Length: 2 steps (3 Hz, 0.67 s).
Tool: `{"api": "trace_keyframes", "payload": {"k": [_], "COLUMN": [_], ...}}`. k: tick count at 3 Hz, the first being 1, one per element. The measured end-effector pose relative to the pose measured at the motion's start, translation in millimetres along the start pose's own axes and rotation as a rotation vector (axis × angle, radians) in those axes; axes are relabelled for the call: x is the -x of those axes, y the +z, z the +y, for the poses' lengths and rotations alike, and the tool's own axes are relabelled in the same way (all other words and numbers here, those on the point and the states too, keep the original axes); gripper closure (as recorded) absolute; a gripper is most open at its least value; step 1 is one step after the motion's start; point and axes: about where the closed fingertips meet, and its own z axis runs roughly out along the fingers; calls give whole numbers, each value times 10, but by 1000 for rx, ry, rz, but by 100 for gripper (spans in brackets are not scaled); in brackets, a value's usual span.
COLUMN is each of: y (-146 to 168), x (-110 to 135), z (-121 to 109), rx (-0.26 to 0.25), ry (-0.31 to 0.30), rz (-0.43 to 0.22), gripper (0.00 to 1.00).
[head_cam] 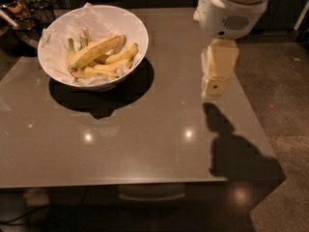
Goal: Pick banana from white bowl
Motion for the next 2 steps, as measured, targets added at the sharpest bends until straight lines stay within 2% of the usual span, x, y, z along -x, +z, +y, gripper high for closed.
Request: {"api": "trace_keyframes", "payload": {"k": [2], "y": [-20], "x": [17], "z": [-7], "rx": [-10], "ry": [0], "rz": [-6], "gripper": [0]}}
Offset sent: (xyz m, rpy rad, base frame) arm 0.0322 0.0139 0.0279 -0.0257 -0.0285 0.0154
